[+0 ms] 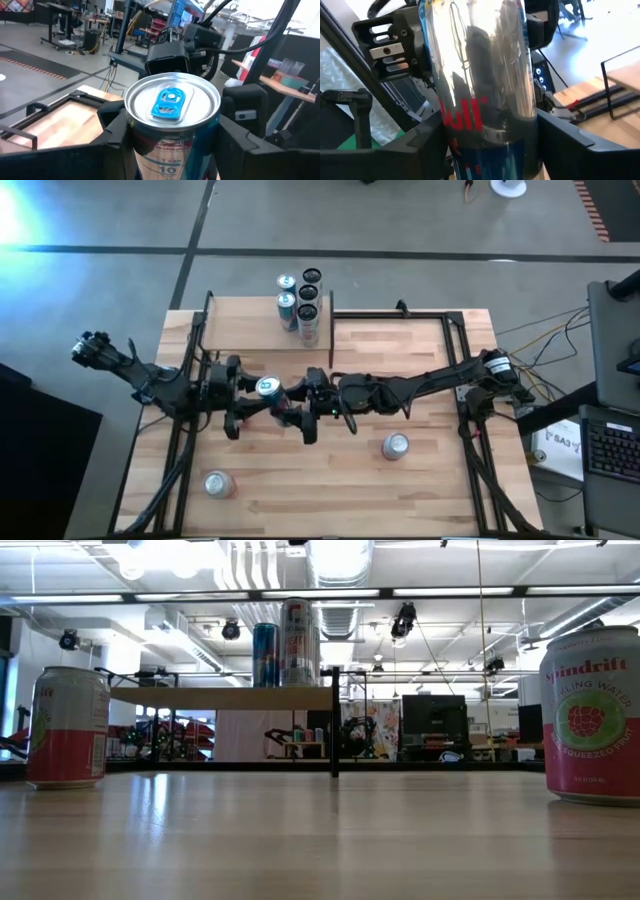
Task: Place canned beverage on shelf
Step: Put the blue soda can on the shelf aligned with the other blue soda cans
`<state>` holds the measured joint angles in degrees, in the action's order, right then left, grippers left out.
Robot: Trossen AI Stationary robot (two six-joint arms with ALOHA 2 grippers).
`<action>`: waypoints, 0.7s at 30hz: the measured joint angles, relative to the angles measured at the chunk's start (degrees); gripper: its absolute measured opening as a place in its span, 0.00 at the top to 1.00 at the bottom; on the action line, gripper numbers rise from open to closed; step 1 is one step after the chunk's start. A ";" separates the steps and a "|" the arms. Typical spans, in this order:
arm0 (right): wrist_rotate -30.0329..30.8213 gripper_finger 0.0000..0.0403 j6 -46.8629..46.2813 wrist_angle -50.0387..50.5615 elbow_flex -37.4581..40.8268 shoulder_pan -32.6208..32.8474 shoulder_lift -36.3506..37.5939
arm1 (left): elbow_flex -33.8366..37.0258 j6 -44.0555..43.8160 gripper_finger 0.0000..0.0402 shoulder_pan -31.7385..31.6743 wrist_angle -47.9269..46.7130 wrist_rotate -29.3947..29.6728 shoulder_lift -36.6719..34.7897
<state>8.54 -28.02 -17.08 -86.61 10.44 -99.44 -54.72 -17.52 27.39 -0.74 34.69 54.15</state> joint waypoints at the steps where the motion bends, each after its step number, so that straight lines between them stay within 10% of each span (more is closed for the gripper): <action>1: 0.00 0.37 -0.80 0.71 0.00 -0.07 0.00 | 0.02 -0.27 0.63 -0.12 -0.81 -0.12 -0.22; 13: 13.21 0.19 -15.96 31.19 -0.20 3.55 6.96 | 0.51 10.63 0.59 -6.30 -13.45 4.73 -7.11; 21: 26.14 0.19 -18.70 38.58 -0.28 8.00 14.07 | 7.67 22.28 0.59 -24.15 -6.35 -9.80 -9.62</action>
<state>34.68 -46.72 21.50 -86.89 18.44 -85.37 -47.05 4.75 3.24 -7.09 24.89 44.53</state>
